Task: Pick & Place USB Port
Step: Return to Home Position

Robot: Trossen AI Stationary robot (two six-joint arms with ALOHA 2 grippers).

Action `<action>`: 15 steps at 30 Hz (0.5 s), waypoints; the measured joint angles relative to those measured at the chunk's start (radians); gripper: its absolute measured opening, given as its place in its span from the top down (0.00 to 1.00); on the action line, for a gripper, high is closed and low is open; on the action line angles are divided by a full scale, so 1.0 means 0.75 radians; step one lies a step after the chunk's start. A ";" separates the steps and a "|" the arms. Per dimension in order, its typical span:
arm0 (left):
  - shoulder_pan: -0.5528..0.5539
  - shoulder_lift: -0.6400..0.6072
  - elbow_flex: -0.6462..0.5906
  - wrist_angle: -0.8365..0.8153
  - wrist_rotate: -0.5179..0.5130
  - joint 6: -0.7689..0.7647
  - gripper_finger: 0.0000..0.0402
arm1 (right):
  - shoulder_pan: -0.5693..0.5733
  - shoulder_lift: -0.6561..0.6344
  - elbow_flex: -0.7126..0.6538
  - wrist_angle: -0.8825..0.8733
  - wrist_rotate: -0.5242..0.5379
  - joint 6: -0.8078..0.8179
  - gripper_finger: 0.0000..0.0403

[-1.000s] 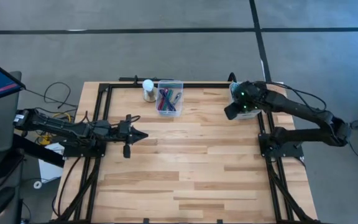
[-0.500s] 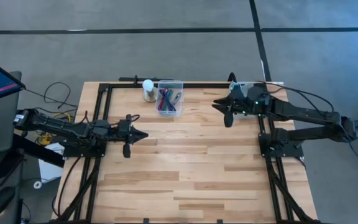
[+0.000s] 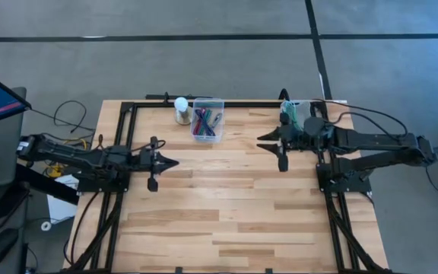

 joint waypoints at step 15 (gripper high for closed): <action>0.000 -0.149 0.000 -0.235 -0.008 -0.019 0.97 | 0.062 -0.182 -0.237 0.223 0.046 0.033 0.76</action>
